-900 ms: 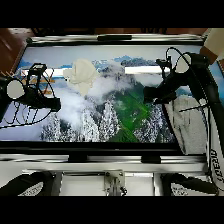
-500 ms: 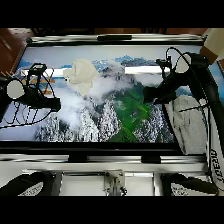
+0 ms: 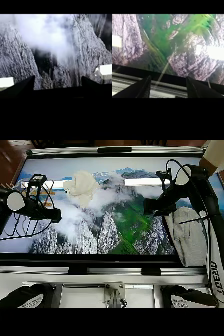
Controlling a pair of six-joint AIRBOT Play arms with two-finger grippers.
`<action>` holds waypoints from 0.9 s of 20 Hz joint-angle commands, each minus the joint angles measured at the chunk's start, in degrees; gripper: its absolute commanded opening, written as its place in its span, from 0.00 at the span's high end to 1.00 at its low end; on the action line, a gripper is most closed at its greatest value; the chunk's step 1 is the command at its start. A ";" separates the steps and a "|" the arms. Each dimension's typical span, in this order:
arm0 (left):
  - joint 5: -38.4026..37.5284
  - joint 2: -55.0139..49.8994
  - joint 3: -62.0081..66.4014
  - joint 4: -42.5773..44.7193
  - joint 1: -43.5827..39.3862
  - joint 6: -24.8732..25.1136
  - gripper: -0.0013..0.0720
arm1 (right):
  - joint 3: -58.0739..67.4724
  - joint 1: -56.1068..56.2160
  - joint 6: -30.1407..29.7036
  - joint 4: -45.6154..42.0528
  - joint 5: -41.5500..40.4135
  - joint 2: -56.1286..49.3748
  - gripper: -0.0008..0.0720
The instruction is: Fold the shirts.
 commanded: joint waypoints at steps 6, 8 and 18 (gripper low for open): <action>4.44 -2.21 -0.02 -2.58 -0.09 -2.71 0.02 | 0.07 0.04 -0.46 -2.71 -5.77 -0.04 0.24; 13.40 -3.74 0.00 -6.75 -0.09 -2.93 0.02 | 0.07 0.04 -0.46 -4.81 -8.13 -0.04 0.24; 25.40 -39.06 27.02 -8.52 5.86 -2.51 0.02 | 0.04 0.07 -0.15 -7.50 -11.45 -0.04 0.24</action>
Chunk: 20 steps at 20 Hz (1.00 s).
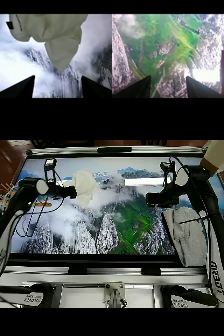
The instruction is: Fold the shirts.
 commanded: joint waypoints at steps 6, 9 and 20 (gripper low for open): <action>-3.41 -31.39 30.45 -3.87 4.68 -1.57 0.02 | 0.04 0.07 0.26 1.11 -0.20 -0.02 0.24; -3.08 -32.48 30.40 -8.09 5.09 -1.55 0.48 | 0.04 0.07 0.26 1.31 -0.66 -0.02 0.24; -16.13 8.85 30.38 -10.45 -1.07 12.48 0.93 | 2.08 0.07 -1.90 -6.32 12.22 17.20 0.24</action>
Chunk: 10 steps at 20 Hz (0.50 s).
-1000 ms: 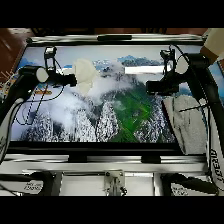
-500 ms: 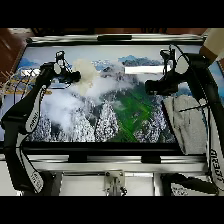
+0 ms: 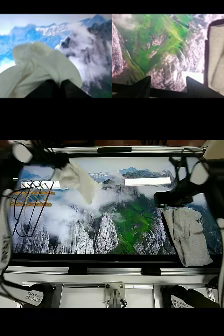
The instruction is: Fold the shirts.
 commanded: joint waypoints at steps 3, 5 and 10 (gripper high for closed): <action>-15.74 20.41 -0.33 -0.39 -9.77 2.99 0.93 | 0.55 -0.02 6.75 0.42 7.91 17.62 0.24; -17.27 22.38 -3.65 -0.37 -16.65 1.22 0.93 | 0.52 -0.02 10.21 2.54 10.23 22.60 0.24; -9.29 19.06 -21.90 2.84 -33.97 -0.96 0.93 | -5.22 -0.02 11.23 4.28 11.06 28.20 0.24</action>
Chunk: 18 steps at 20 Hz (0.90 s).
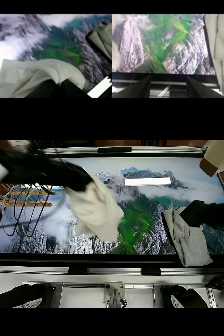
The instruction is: Fold the shirts.
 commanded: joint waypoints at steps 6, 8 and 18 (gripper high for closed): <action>1.53 -9.35 -16.96 5.97 -9.31 -6.62 0.02 | -23.15 -0.02 -0.76 4.55 -15.15 0.87 0.24; -10.99 -8.02 -14.27 13.86 -4.70 -4.17 0.02 | -23.89 -0.09 -3.15 7.17 -17.16 -2.89 0.24; -1.73 -2.58 -44.52 -7.56 19.76 -4.79 0.02 | -23.89 -0.09 -18.14 22.56 -21.70 -27.54 0.08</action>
